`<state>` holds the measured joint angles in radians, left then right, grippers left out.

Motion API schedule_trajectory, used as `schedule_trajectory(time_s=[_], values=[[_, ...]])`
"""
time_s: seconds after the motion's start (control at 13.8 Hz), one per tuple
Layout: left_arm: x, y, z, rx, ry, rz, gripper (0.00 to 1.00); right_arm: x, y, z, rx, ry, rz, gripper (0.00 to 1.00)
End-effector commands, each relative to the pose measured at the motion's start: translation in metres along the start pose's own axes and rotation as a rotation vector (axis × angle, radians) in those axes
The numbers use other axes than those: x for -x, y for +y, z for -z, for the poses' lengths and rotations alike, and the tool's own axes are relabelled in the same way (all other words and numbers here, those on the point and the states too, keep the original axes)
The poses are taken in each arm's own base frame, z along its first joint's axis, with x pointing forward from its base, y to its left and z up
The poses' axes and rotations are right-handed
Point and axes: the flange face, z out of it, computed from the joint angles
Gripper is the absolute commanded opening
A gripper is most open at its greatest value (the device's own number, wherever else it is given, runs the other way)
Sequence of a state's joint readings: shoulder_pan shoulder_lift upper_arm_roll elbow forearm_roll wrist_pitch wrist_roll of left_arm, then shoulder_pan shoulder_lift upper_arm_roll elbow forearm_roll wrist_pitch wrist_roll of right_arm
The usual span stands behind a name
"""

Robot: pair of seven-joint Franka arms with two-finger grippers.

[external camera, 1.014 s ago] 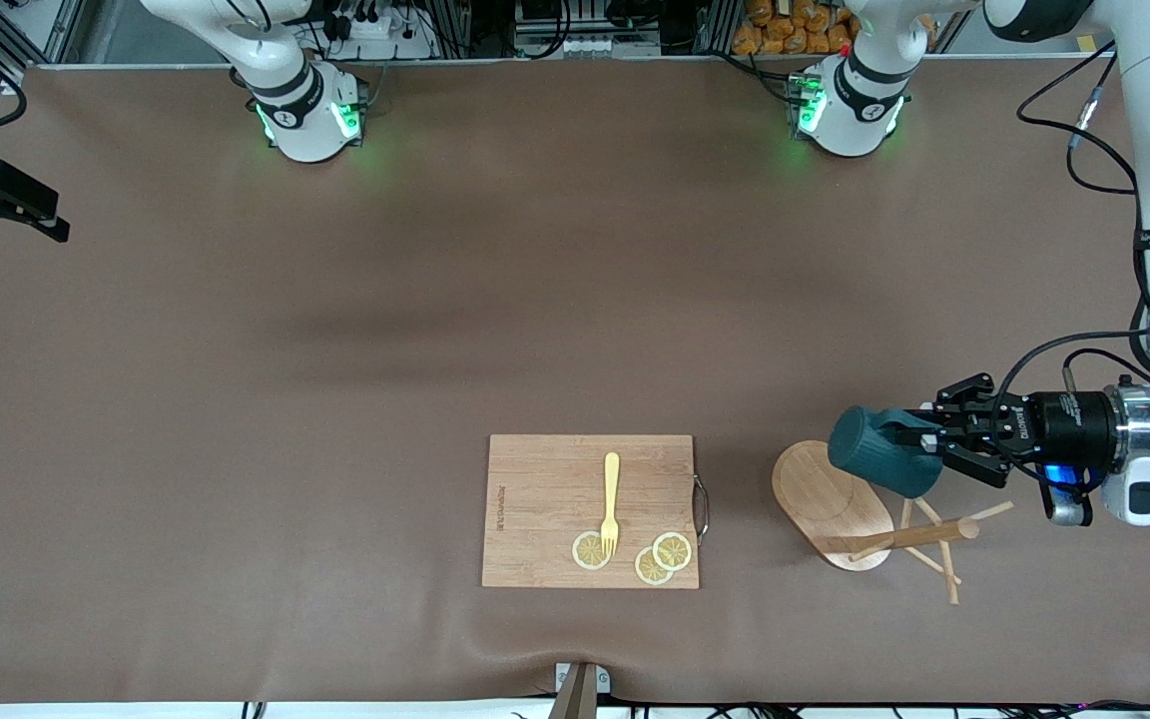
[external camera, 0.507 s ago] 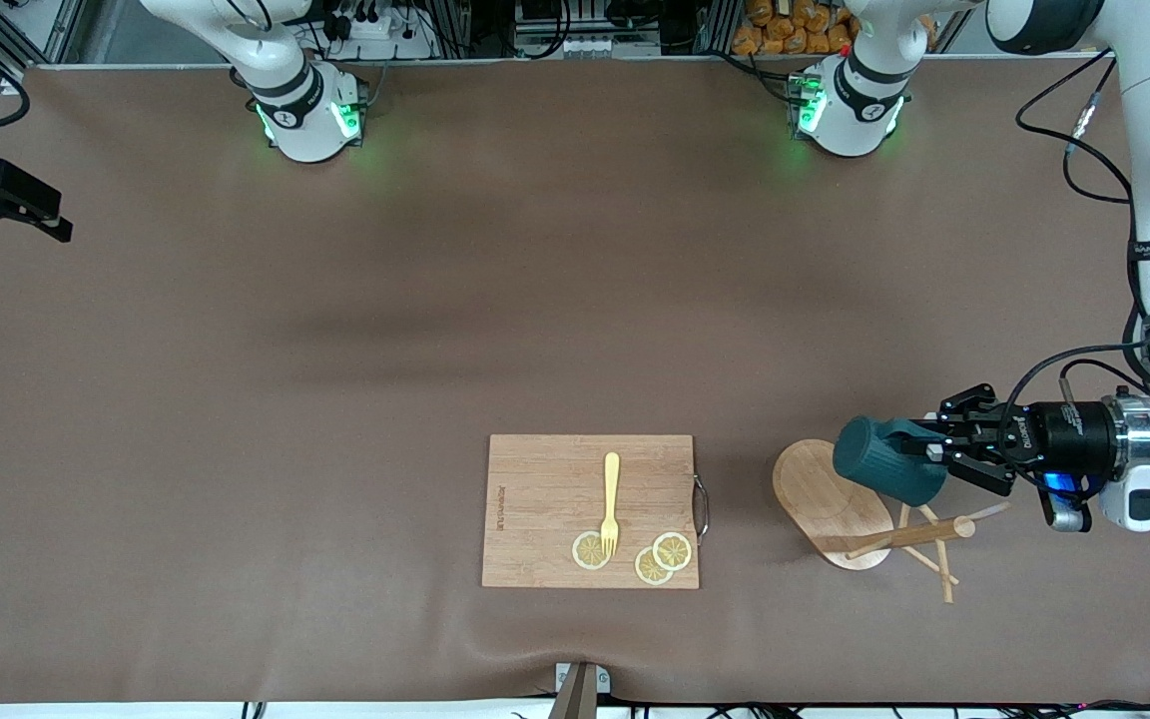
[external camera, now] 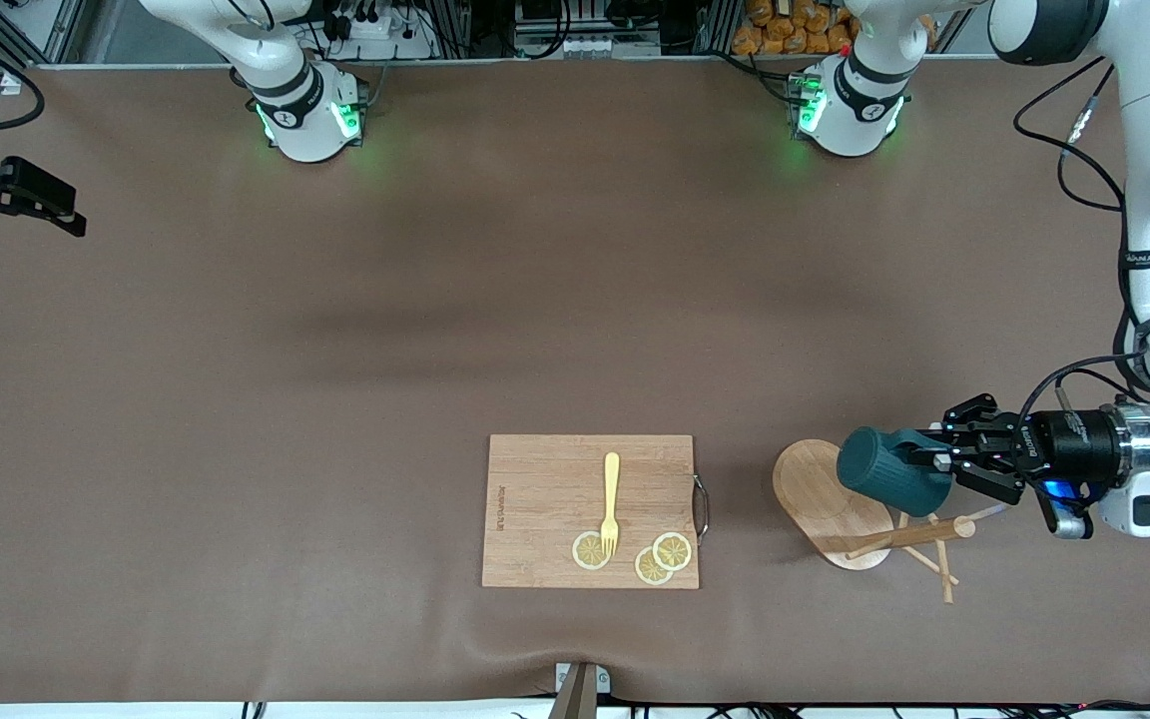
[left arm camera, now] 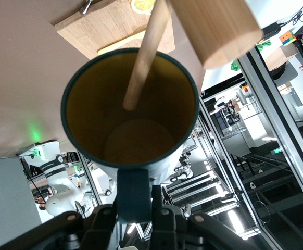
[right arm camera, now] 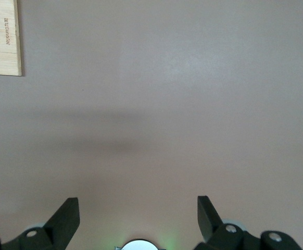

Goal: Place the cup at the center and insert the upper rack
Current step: 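Hang the mug on a mug tree peg with the left gripper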

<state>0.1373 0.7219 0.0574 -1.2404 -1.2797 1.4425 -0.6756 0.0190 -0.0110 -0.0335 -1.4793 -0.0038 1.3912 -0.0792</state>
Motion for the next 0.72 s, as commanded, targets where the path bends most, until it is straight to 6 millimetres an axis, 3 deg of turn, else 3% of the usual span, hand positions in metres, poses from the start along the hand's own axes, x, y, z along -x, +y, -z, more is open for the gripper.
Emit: schedule_trajectory(time_s=[0.0, 0.36, 0.65], values=[[0.005, 0.005, 0.003, 0.048, -0.055, -0.028, 0.02, 0.002, -0.002, 0.0, -0.003, -0.01, -0.017, 1.0], [0.008, 0.008, 0.006, 0.088, -0.08, -0.042, 0.02, 0.003, -0.002, 0.0, -0.007, -0.019, -0.016, 1.0], [-0.006, 0.002, 0.005, 0.089, -0.083, -0.061, 0.02, 0.002, -0.004, -0.002, -0.037, -0.022, -0.015, 1.0]])
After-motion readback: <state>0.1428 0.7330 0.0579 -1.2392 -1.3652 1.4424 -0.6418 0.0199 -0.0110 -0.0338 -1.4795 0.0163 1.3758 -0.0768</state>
